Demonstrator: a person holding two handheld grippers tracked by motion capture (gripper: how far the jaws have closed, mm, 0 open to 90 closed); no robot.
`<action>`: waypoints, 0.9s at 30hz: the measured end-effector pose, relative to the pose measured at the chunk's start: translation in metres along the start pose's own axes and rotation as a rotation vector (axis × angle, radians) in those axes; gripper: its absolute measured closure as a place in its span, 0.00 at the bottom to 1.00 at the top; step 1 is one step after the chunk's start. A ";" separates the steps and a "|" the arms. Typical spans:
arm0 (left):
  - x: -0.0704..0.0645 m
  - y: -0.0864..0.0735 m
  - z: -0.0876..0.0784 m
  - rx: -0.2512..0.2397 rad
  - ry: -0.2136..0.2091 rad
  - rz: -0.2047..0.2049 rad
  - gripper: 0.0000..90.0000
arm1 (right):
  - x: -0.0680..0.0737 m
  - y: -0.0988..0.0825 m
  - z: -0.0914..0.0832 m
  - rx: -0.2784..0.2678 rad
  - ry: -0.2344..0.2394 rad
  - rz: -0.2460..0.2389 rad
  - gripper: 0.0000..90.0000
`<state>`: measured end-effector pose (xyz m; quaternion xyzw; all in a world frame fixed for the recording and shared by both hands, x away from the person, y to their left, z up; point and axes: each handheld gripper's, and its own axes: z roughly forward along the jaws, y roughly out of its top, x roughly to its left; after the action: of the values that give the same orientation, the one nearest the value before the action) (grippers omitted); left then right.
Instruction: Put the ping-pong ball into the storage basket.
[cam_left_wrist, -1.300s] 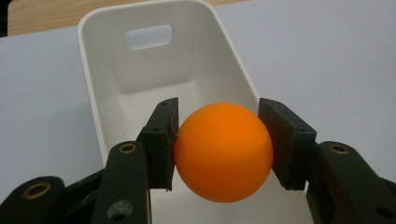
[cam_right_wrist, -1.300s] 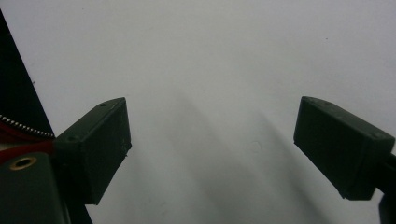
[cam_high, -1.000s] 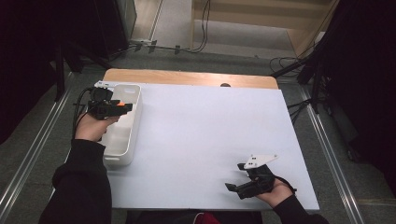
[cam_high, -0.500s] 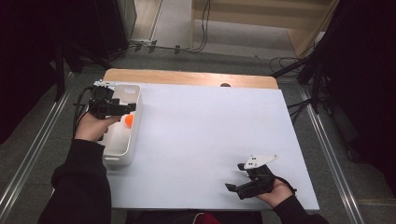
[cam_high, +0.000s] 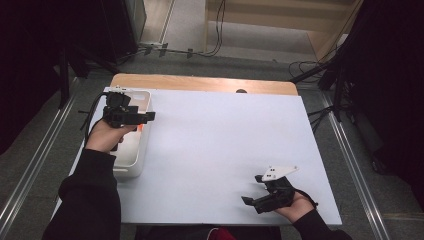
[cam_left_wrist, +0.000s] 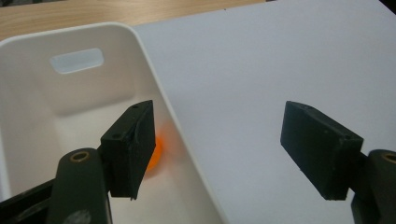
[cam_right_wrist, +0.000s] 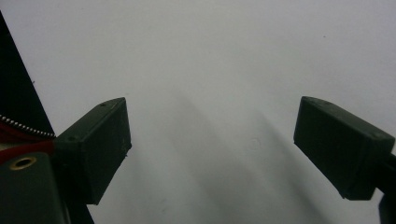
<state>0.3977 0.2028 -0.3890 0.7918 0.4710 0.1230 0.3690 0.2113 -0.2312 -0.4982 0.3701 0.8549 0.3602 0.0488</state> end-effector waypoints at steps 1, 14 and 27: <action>-0.002 0.000 0.001 0.011 0.004 0.010 0.30 | 0.000 0.000 0.000 -0.002 -0.002 0.003 0.11; -0.024 0.001 0.010 0.038 -0.076 0.057 0.30 | 0.000 0.000 0.000 -0.002 0.000 -0.001 0.11; -0.044 0.000 0.017 0.048 -0.113 0.104 0.30 | 0.000 0.000 -0.001 0.000 -0.001 0.004 0.11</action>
<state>0.3843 0.1582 -0.3943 0.8296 0.4104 0.0859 0.3688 0.2107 -0.2315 -0.4980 0.3720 0.8542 0.3600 0.0483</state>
